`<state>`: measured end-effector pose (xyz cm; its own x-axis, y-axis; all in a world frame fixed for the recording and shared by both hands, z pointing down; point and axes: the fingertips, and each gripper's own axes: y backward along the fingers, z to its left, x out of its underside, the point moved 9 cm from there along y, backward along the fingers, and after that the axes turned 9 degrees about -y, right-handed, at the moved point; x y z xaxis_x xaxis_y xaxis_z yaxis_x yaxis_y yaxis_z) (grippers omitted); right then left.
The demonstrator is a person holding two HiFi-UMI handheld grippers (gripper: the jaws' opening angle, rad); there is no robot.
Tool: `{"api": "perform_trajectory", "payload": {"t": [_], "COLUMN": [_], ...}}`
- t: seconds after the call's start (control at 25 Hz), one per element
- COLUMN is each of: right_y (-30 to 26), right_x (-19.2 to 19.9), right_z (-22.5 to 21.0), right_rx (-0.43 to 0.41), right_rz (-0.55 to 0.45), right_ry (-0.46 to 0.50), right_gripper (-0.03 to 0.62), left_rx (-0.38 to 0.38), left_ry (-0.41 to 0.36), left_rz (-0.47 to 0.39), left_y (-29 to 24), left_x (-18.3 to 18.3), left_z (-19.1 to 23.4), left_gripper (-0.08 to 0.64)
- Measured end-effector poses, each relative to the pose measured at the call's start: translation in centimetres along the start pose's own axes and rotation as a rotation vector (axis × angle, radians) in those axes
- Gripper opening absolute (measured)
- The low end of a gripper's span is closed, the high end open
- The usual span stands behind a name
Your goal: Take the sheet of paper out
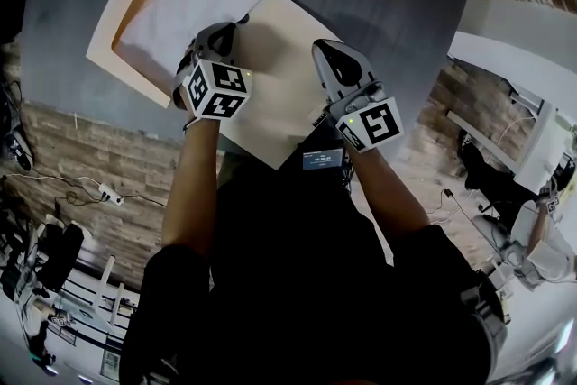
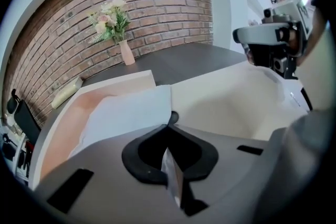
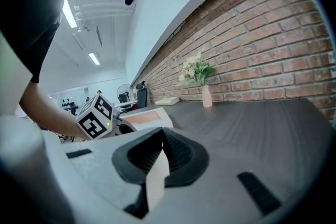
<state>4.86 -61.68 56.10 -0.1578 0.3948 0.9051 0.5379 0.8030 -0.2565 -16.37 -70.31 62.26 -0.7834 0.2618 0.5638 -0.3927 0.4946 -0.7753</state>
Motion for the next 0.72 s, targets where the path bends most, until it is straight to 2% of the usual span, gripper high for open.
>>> {"api": "perform_trajectory", "payload": {"t": [0.24, 0.36, 0.72], "right_y": [0.9, 2.1, 6.3], "right_x": [-0.2, -0.7, -3.4], "right_z": [0.3, 1.0, 5.1], "right_rx": [0.007, 0.018, 0.064], "right_rz": [-0.011, -0.024, -0.131], "right_ry": [-0.001, 0.002, 0.083], "right_gripper": [0.005, 0.005, 0.005], "left_rx": [0.047, 0.073, 0.052], "left_ry": [0.056, 0.092, 0.164], "left_rz": [-0.065, -0.131, -0.368], "left_y": [1.9, 4.0, 13.5], "left_x": [-0.9, -1.9, -3.0], "left_z": [-0.8, -2.0, -3.2], "left_gripper": [-0.005, -0.005, -0.006]}}
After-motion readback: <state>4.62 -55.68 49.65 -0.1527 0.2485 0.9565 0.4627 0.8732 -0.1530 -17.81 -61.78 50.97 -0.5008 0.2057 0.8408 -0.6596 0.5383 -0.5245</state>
